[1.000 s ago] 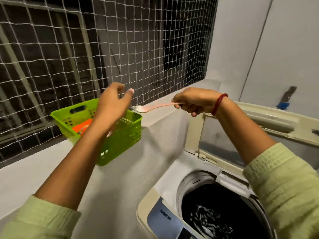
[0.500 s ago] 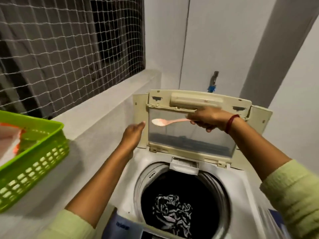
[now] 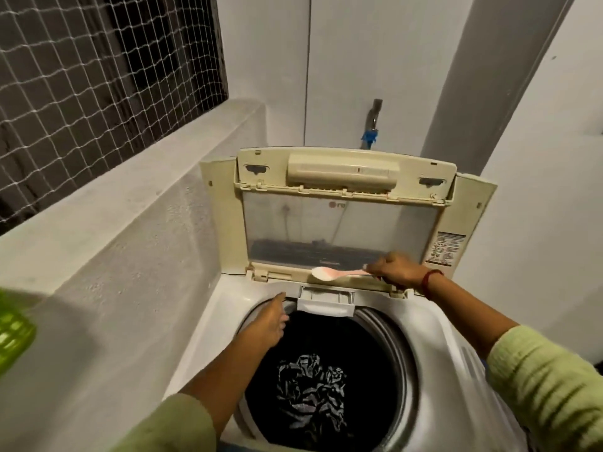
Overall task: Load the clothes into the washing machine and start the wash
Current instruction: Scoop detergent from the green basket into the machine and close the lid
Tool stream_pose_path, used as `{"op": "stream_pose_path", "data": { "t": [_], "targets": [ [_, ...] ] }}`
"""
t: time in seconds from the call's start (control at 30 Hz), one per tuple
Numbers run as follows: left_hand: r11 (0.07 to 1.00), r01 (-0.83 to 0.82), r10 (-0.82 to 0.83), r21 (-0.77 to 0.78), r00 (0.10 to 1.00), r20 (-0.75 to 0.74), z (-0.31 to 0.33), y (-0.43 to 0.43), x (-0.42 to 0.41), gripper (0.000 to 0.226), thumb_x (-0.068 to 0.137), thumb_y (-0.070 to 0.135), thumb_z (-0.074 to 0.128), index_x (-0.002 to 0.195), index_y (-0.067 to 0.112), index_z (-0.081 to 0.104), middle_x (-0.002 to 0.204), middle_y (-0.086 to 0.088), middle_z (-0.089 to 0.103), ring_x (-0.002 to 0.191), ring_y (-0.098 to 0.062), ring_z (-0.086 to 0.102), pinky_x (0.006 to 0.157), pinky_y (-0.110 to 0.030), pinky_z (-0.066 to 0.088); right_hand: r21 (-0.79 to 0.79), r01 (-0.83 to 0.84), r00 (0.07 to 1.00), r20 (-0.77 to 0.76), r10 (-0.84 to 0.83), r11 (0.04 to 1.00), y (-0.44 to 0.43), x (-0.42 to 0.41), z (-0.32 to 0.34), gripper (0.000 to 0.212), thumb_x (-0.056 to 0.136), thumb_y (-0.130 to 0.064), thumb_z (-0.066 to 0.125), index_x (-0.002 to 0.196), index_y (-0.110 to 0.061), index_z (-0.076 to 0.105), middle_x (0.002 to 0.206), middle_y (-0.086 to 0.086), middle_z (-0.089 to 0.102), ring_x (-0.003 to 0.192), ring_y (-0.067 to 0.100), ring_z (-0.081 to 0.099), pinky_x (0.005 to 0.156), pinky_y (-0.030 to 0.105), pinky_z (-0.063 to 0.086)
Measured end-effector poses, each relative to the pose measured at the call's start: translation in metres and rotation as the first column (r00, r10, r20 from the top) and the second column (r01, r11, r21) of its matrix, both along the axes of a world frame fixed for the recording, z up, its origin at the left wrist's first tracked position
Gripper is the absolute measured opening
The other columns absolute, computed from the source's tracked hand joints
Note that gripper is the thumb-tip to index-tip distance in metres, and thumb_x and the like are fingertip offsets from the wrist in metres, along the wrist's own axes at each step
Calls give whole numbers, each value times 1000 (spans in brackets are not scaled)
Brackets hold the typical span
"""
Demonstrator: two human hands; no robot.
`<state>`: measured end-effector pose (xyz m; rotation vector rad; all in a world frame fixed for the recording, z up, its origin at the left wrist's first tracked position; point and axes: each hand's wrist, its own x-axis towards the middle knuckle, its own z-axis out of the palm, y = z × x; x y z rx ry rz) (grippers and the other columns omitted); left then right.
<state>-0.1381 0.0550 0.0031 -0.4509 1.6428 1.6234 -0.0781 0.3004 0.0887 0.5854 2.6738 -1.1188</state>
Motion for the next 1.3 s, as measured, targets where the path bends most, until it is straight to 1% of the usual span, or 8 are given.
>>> {"op": "stream_pose_path", "data": {
  "t": [0.1,0.3,0.57,0.67,0.93,1.07,1.2,1.3],
  "targets": [
    [998,-41,36,48,995,90,-7,13,-1,66,97,44,37,144,0,28,154,-21,22,145,-33,18,118,-37,15,24,0,1000,-12,1,1000,5,-3,-18,46,88,-34,61,47,-17,46,40,-3,40,36,13,38,42,21,34],
    [974,-194,165,118,962,217,-23,35,-2,71,92,36,53,145,-2,24,137,-21,42,128,-35,40,116,-38,19,124,-29,1000,-1,30,992,13,0,-40,45,91,-37,54,51,-19,48,51,1,44,45,15,41,38,20,34],
    [893,-372,282,252,901,331,-40,62,-3,73,91,31,55,146,-3,20,154,-20,21,143,-32,22,117,-38,18,411,-103,982,-103,159,906,15,6,-67,31,93,-45,48,75,-26,64,74,3,63,70,23,58,56,28,35],
    [873,-397,303,282,896,325,-48,72,-8,72,89,29,59,145,1,25,153,-19,24,144,-29,22,117,-38,18,481,-100,964,-170,205,871,15,7,-78,33,93,-46,45,97,-23,68,86,5,71,80,24,65,61,29,40],
    [883,-400,349,248,910,225,-58,81,-8,58,91,13,58,142,2,33,144,-21,41,135,-31,40,113,-40,28,561,-90,943,-217,251,823,8,13,-80,34,96,-45,40,92,-20,63,84,5,69,80,24,64,61,26,33],
    [886,-402,357,229,909,215,-60,82,-9,59,91,13,58,143,2,31,141,-21,45,131,-33,44,110,-41,32,676,-124,923,-190,334,726,8,16,-77,35,97,-44,38,92,-18,60,81,6,68,75,26,65,58,26,34],
    [888,-400,357,228,910,211,-62,81,-8,59,91,13,58,143,3,30,140,-20,46,130,-33,46,110,-41,32,851,-92,881,-172,440,517,11,19,-82,44,93,-46,31,66,-22,57,45,1,57,34,14,53,31,23,35],
    [890,-398,355,223,911,210,-64,80,-7,58,91,12,57,143,3,31,143,-20,43,132,-33,43,112,-41,29,905,-67,840,-176,513,421,15,20,-96,50,96,-44,22,67,-23,56,44,0,54,30,13,46,30,22,35]
  ]
}}
